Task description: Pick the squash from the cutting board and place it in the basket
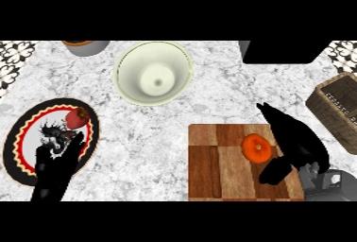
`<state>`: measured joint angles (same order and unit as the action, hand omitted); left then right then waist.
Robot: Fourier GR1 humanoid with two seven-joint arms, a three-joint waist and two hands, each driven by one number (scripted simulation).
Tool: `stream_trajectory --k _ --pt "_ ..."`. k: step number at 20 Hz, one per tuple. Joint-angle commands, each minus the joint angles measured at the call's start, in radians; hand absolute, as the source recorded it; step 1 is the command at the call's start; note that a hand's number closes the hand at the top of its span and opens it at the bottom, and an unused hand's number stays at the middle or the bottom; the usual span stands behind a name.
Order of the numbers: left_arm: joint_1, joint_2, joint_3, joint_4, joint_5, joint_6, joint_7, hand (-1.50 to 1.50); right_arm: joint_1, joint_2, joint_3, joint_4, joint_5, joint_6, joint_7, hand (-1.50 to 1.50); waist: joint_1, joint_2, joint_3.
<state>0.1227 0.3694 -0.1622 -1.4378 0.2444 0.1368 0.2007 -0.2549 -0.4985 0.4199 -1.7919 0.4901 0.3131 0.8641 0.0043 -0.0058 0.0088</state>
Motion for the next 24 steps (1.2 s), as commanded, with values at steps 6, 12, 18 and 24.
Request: stream_trajectory --k 6,12,18,24 --pt "-0.043 -0.048 0.02 0.09 -0.023 -0.032 0.046 0.0 0.028 0.079 -0.003 0.14 0.123 -0.032 -0.122 -1.5 -0.003 0.007 -0.009" --pt "-0.015 -0.055 0.031 0.051 -0.045 -0.032 0.042 0.0 0.014 0.095 -0.019 0.221 0.137 0.045 -0.108 -1.5 -0.001 0.007 -0.009" --pt "0.031 -0.026 0.074 -0.041 -0.026 -0.08 0.083 0.0 0.036 0.113 -0.054 0.221 0.171 0.055 -0.157 -1.5 0.0 0.005 -0.009" --pt "-0.008 -0.108 0.046 -0.026 -0.101 -0.009 0.114 0.0 0.009 0.213 -0.041 0.249 0.243 0.027 -0.132 -1.5 -0.001 0.005 -0.009"
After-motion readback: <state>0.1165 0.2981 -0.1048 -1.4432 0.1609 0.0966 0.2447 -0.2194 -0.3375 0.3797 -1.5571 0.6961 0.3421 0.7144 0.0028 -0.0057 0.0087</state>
